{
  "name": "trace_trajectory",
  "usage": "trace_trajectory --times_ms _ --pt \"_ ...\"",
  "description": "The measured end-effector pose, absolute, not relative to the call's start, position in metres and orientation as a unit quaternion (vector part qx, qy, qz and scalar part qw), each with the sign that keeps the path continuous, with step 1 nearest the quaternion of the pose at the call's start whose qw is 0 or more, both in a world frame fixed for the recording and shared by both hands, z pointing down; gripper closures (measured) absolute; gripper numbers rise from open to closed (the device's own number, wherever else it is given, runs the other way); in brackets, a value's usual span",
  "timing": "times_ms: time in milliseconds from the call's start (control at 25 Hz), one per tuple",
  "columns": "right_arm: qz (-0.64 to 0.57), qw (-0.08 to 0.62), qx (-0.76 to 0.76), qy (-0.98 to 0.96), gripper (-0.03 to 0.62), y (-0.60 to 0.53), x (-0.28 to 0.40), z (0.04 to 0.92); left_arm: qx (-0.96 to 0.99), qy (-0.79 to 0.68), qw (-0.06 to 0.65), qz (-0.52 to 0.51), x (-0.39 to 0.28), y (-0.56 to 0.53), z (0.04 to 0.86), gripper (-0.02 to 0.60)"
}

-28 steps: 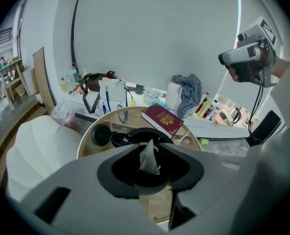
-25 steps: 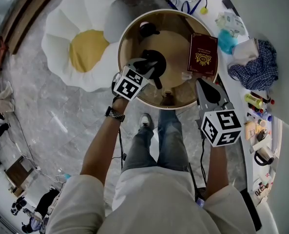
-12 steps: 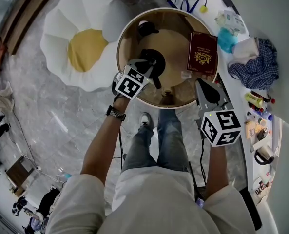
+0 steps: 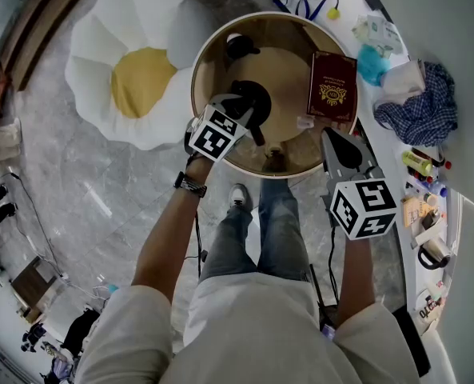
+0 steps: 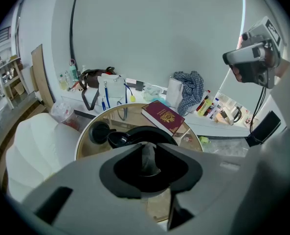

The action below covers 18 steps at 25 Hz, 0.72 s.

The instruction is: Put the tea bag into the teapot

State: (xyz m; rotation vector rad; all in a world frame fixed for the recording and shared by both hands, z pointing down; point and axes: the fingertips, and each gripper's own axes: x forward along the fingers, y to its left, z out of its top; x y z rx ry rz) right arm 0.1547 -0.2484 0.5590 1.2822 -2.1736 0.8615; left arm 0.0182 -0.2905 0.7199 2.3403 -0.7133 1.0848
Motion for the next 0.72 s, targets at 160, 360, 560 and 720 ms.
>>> trace_trajectory --times_ms 160,360,560,720 --pt "0.313 0.235 0.467 -0.793 0.588 -0.247 0.152 0.557 0.851 -0.256 0.232 0.396 0.016 -0.286 0.722 0.48" --pt "0.313 0.235 0.468 -0.792 0.586 -0.245 0.151 0.558 0.846 -0.251 0.234 0.408 0.016 -0.283 0.724 0.537" --pt "0.317 0.235 0.468 -0.791 0.586 -0.246 0.149 0.558 0.838 -0.246 0.231 0.428 0.015 -0.285 0.727 0.58" --pt "0.318 0.235 0.469 -0.79 0.588 -0.247 0.152 0.561 0.831 -0.233 0.224 0.453 0.02 -0.285 0.732 0.578"
